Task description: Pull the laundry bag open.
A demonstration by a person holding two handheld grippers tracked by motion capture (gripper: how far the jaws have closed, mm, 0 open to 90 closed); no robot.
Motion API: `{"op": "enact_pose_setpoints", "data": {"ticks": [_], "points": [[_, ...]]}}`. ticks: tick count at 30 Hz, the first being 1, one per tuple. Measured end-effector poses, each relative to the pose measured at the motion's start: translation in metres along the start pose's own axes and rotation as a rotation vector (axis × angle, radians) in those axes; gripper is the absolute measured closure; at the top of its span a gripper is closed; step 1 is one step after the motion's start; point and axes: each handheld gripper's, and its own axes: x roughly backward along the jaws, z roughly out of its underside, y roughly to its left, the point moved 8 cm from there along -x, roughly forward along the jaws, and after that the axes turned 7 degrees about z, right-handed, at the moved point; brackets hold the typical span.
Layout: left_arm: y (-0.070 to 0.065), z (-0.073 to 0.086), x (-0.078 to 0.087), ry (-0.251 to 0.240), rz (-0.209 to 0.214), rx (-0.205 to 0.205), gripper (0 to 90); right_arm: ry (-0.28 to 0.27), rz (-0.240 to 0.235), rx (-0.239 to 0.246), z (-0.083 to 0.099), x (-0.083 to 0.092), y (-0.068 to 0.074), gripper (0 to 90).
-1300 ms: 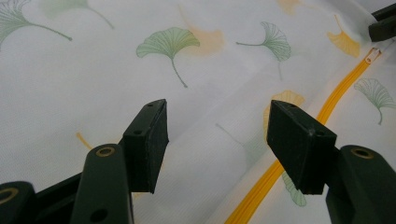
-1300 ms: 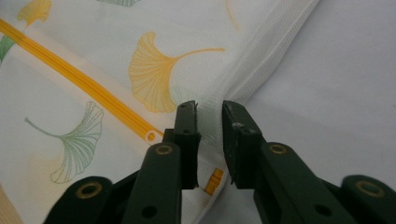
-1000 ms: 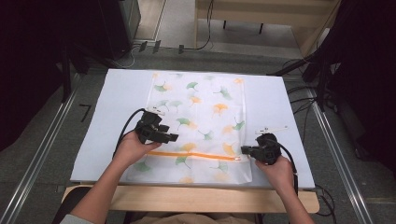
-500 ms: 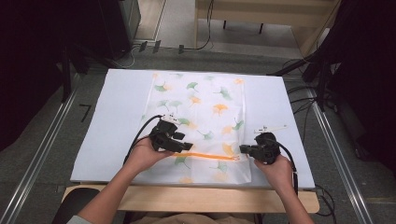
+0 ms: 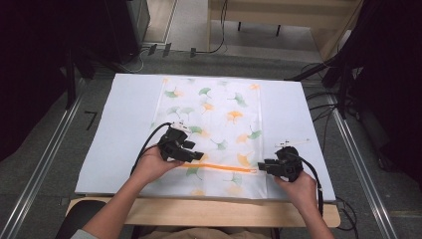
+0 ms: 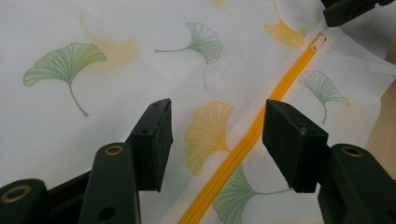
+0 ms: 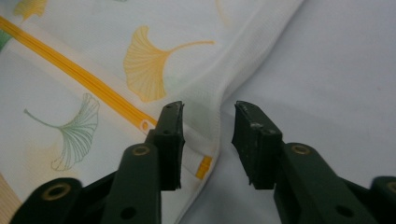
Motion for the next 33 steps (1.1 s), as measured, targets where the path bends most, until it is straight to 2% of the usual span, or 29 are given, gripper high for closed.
{"op": "enact_pose_setpoints", "data": {"ticks": [2,5,8,11,13,14,15,17,18,19,20,21,23,25,33], "points": [[0.0,0.0,-0.001,0.0,-0.002,0.001,43.4,0.007,-0.007,-0.013,0.005,0.002,0.002,60.7],[0.001,0.0,-0.001,-0.001,-0.007,0.004,43.4,0.022,0.01,0.009,0.009,-0.002,0.008,60.5],[0.001,-0.001,-0.001,0.0,-0.006,-0.001,43.4,0.013,0.036,0.029,0.009,-0.003,0.011,62.0],[0.001,0.0,-0.002,0.008,-0.01,-0.004,43.4,0.004,0.044,0.049,0.009,-0.005,0.013,68.8],[0.001,0.0,-0.003,0.008,-0.01,-0.002,43.4,0.002,0.083,0.098,0.009,-0.005,0.013,74.8],[0.001,0.0,-0.003,0.01,-0.009,-0.002,43.3,0.004,0.084,0.101,0.009,-0.005,0.014,80.0],[0.001,0.0,-0.003,0.013,-0.01,-0.005,43.3,0.004,0.084,0.101,0.009,-0.005,0.014,80.0],[0.001,0.0,-0.003,0.01,-0.01,-0.002,43.3,0.018,0.042,0.089,0.008,-0.005,0.016,84.6],[0.001,0.0,-0.003,0.008,-0.008,0.0,43.3,0.022,0.037,0.09,0.007,-0.005,0.017,85.2],[0.001,0.0,-0.003,0.007,-0.008,0.0,43.3,0.023,0.002,0.07,0.006,-0.004,0.018,85.4],[0.001,0.0,-0.003,0.006,-0.007,-0.002,43.3,0.023,0.002,0.07,0.006,-0.004,0.018,85.6],[0.001,0.001,-0.003,0.007,-0.006,-0.003,43.4,0.014,-0.032,0.05,0.004,-0.002,0.018,85.7],[0.0,0.001,-0.003,0.004,-0.005,0.0,43.5,0.008,-0.039,0.043,0.003,-0.001,0.019,85.8],[-0.002,0.0,-0.003,-0.001,0.002,-0.001,44.5,-0.023,-0.07,0.032,-0.002,0.005,0.02,85.7],[-0.018,-0.005,-0.01,-0.016,0.06,-0.027,48.7,-0.069,-0.132,0.01,-0.012,0.015,0.021,85.8]]}}
